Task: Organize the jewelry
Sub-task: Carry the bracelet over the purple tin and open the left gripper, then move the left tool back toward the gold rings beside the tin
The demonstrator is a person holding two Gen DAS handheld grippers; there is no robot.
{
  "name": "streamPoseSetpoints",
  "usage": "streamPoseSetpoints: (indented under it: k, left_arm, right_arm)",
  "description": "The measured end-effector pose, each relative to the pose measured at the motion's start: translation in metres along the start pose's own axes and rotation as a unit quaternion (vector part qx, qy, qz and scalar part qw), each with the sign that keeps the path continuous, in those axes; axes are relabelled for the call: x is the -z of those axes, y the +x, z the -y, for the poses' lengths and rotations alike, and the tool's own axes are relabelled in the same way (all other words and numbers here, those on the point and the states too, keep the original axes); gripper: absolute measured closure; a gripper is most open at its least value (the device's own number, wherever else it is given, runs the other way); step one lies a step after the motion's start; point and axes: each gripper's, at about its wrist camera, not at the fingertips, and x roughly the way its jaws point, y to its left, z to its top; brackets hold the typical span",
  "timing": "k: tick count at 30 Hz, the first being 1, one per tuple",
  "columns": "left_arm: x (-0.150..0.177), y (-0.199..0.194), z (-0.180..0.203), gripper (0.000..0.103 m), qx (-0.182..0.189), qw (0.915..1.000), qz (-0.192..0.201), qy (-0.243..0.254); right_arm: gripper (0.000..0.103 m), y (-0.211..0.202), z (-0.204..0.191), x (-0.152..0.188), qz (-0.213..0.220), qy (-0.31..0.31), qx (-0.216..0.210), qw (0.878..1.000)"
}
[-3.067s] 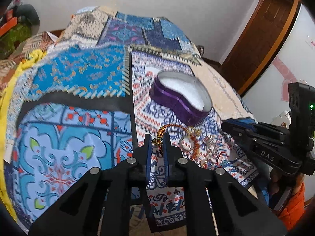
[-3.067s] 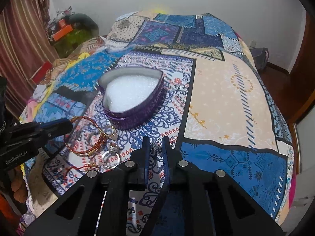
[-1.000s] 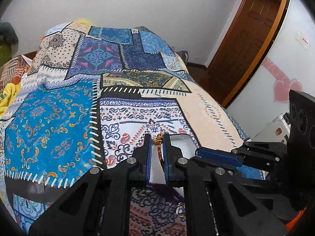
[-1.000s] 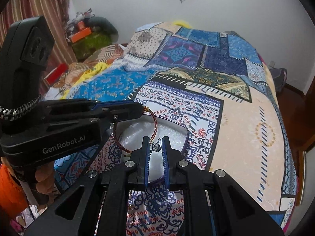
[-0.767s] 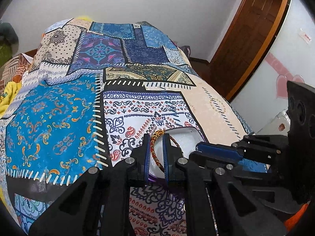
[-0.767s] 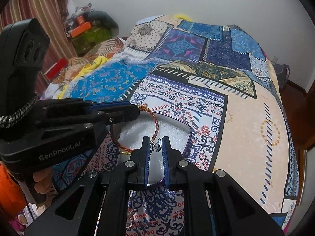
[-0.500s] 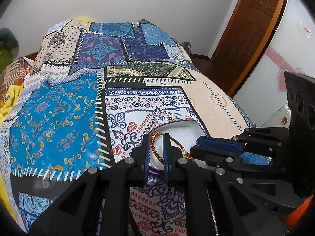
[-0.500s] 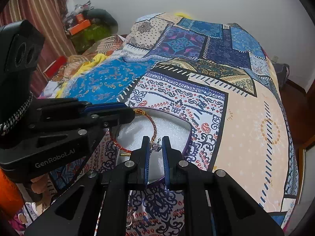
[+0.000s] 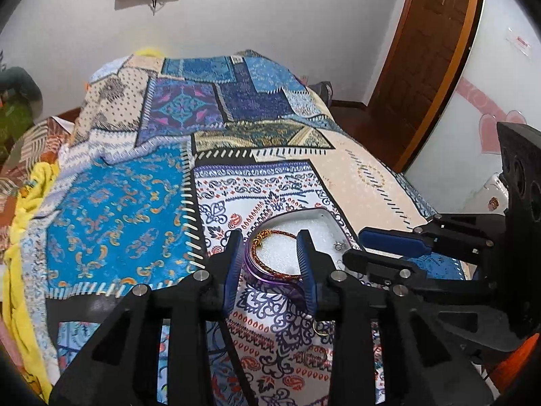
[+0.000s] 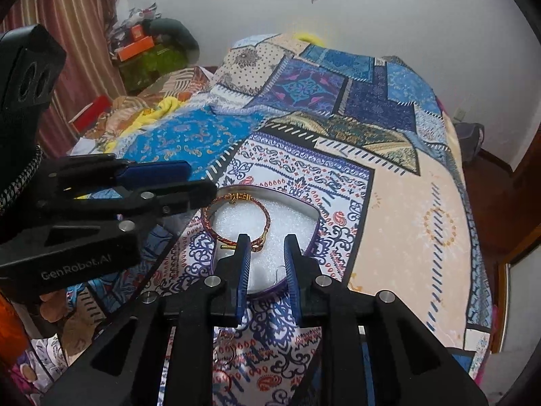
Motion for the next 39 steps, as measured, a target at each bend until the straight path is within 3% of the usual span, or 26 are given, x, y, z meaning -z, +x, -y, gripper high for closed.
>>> streamPoseSetpoints:
  k: [8, 25, 28, 39]
  left_arm:
    - [0.003, -0.041, 0.011, 0.071, -0.016, 0.9995, 0.025, 0.01]
    - [0.03, -0.104, 0.03, 0.057, -0.031, 0.9982, 0.05, 0.013]
    - [0.036, -0.106, 0.031, 0.051, -0.032, 0.9984, 0.046, 0.008]
    - [0.063, -0.086, 0.031, 0.051, -0.031, 0.9995, -0.001, 0.001]
  right_arm:
    - [0.068, -0.039, -0.009, 0.001, 0.04, -0.001, 0.022, 0.999]
    - [0.066, -0.107, -0.019, 0.023, 0.094, 0.021, 0.052, 0.994]
    - [0.066, -0.112, -0.019, 0.027, 0.097, 0.026, 0.056, 0.993]
    - [0.061, -0.107, -0.011, 0.05, 0.075, 0.043, 0.063, 0.994]
